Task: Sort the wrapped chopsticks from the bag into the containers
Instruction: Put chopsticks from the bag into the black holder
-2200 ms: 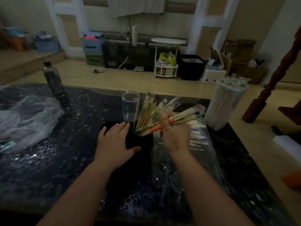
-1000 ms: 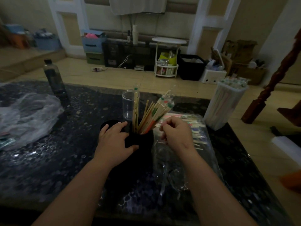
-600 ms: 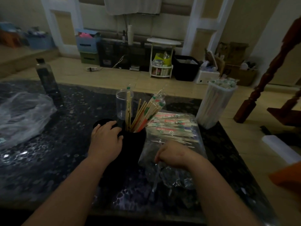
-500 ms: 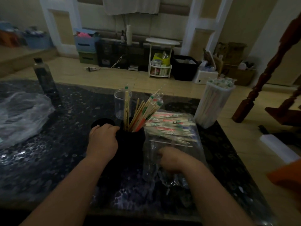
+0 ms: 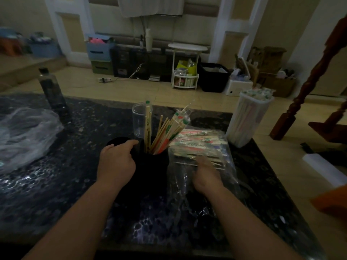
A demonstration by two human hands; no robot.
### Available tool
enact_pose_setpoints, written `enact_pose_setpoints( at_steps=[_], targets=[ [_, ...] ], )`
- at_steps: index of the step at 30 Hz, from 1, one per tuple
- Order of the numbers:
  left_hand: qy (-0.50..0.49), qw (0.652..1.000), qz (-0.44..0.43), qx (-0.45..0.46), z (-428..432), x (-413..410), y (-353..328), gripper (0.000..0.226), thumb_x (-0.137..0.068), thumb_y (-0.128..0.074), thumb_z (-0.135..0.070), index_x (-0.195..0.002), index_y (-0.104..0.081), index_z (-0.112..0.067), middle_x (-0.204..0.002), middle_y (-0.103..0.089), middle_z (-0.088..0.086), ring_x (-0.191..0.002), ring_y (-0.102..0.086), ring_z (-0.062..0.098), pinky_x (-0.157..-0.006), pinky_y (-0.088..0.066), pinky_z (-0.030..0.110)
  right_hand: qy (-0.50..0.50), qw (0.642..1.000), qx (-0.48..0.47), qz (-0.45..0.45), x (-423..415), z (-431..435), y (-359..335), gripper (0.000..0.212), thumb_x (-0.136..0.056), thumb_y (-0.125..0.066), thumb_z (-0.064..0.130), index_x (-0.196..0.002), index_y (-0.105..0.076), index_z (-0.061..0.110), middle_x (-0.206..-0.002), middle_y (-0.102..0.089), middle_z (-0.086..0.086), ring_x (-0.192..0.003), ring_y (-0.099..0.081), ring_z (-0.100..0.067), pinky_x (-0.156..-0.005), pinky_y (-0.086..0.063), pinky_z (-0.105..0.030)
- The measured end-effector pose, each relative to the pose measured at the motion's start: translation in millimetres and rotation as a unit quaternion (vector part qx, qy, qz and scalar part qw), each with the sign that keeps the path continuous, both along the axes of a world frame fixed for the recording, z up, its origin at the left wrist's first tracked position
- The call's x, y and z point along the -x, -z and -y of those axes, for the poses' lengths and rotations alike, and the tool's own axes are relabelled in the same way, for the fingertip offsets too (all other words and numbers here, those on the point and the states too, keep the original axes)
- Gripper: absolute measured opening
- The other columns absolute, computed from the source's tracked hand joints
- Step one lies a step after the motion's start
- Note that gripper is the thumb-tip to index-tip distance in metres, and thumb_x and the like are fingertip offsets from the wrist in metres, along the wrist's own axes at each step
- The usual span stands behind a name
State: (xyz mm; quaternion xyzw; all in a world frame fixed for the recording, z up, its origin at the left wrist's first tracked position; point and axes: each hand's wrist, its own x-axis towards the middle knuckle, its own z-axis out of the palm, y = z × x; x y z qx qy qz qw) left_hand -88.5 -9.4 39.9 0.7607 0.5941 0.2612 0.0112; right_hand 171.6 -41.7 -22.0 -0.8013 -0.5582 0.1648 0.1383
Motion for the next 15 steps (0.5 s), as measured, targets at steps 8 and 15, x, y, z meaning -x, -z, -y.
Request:
enact_pose_setpoints(
  at_steps=[8, 15],
  targets=[
    [0.013, 0.994, -0.105, 0.009, 0, 0, 14, 0.101, -0.068, -0.027, -0.089, -0.148, -0.038, -0.027, -0.15, -0.042, -0.003, -0.139, -0.036, 0.018, -0.117, -0.015, 0.045, -0.045, 0.987, 0.084, 0.129, -9, -14, -4, 0.056, -0.102, -0.039, 0.034, -0.154, -0.022, 0.02, -0.161, -0.022, -0.008, -0.147, -0.021, -0.029, -0.12, -0.017, -0.046],
    [0.049, 0.995, -0.088, 0.011, -4, 7, 13, 0.111, -0.062, -0.029, -0.092, -0.15, -0.036, -0.024, -0.151, -0.041, -0.005, -0.137, -0.038, 0.018, -0.112, -0.021, 0.039, -0.064, 0.974, 0.062, 0.207, -21, -14, -4, 0.049, -0.097, -0.052, 0.041, -0.143, -0.039, 0.029, -0.151, -0.035, -0.006, -0.138, -0.031, -0.032, -0.115, -0.027, -0.043]
  ],
)
